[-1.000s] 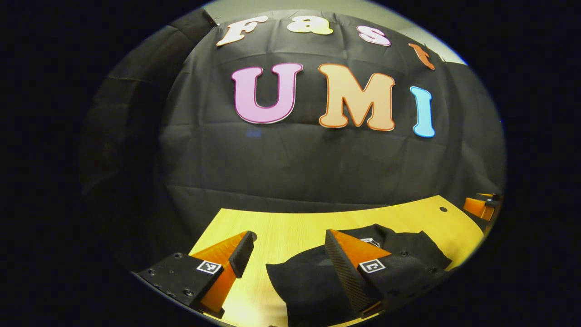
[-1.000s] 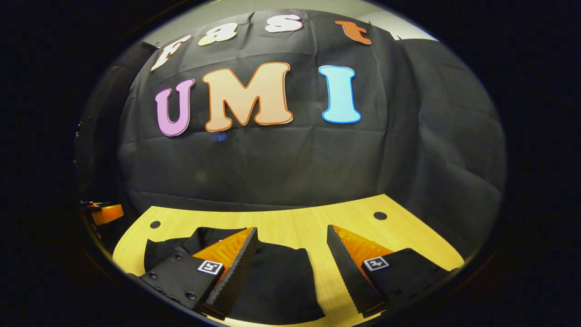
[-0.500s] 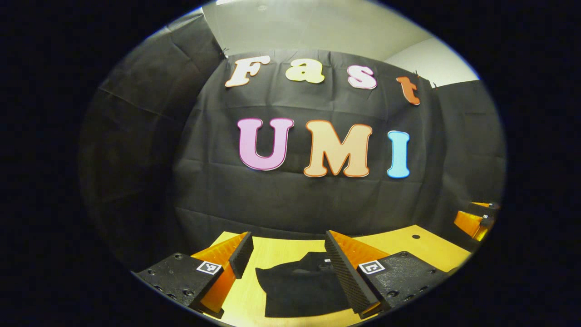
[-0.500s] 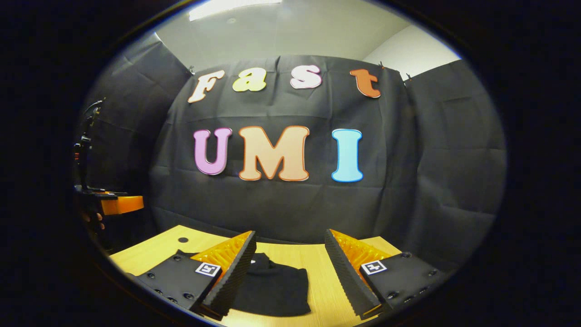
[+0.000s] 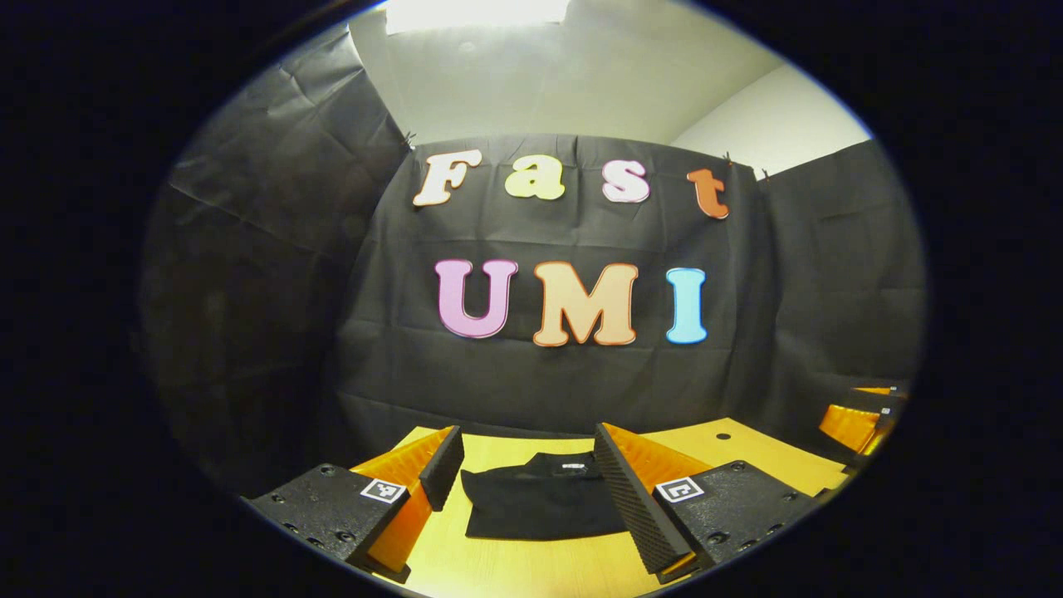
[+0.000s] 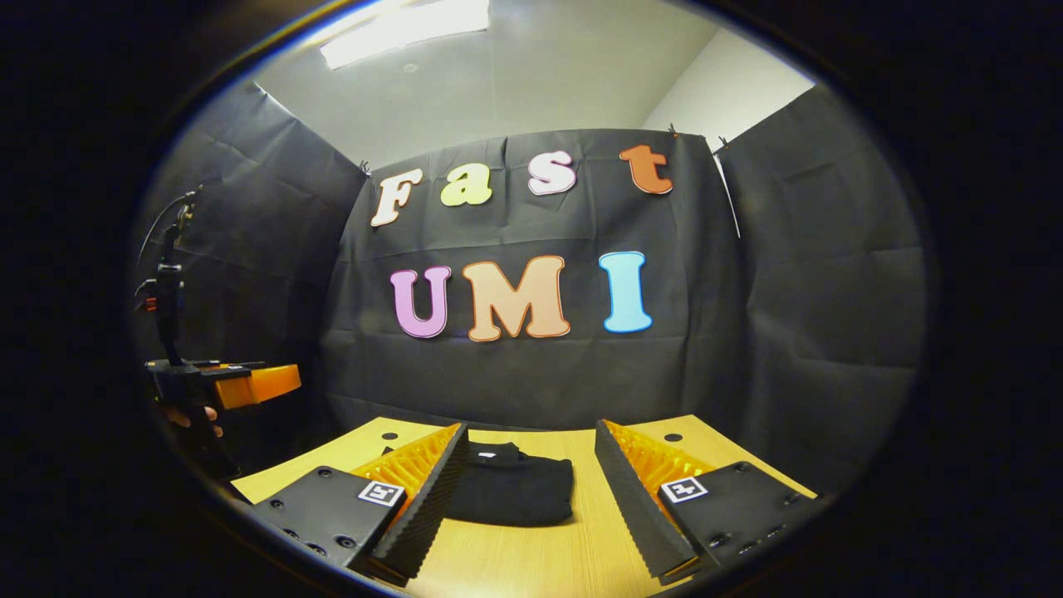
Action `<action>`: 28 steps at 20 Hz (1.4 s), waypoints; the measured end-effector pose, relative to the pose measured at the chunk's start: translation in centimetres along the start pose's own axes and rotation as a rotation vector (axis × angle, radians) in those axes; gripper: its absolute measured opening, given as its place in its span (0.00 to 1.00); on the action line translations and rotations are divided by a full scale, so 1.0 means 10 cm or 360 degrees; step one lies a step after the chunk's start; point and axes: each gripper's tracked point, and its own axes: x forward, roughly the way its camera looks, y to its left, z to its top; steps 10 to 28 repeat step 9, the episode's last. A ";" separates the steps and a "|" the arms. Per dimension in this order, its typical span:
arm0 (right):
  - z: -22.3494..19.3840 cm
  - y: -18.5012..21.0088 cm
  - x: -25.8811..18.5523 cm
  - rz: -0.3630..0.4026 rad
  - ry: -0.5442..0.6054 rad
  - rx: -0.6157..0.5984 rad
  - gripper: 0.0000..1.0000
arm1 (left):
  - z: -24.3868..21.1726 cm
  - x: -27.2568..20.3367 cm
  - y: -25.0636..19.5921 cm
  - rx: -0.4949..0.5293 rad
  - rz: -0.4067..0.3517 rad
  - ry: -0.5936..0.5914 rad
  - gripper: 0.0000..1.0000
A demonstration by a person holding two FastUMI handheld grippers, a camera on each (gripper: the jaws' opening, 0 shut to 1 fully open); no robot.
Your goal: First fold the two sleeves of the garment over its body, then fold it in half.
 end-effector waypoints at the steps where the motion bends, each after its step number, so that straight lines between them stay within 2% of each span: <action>1: 0.01 -0.03 -0.04 -0.0004 0.0003 -0.0004 0.95 | 0.04 -0.03 -0.02 0.0003 -0.0009 -0.0014 0.92; 9: 0.09 -0.05 -0.27 0.0000 -0.0052 0.0047 0.95 | 0.25 -0.13 -0.19 0.0039 -0.0056 -0.0063 0.92; 28: 0.09 -0.05 -0.27 0.0000 -0.0052 0.0047 0.95 | 0.25 -0.13 -0.19 0.0039 -0.0056 -0.0063 0.92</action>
